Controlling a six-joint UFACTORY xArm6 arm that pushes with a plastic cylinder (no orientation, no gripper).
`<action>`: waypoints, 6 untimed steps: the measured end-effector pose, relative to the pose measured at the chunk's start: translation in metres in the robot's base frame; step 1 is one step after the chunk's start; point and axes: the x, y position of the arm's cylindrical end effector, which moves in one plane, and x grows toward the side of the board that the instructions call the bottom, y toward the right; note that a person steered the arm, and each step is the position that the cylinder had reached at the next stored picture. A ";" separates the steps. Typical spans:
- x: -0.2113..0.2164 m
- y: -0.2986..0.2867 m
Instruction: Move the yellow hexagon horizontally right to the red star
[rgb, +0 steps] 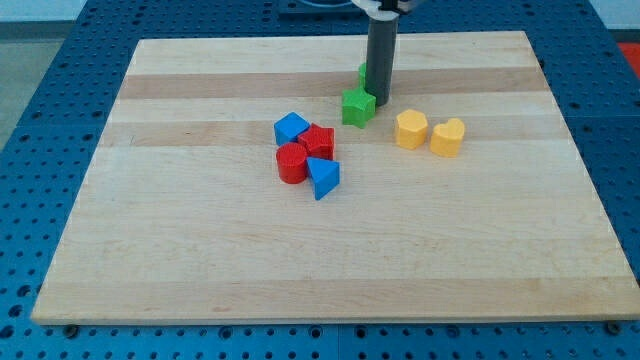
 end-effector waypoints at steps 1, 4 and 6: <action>-0.011 -0.001; 0.009 0.053; 0.045 0.040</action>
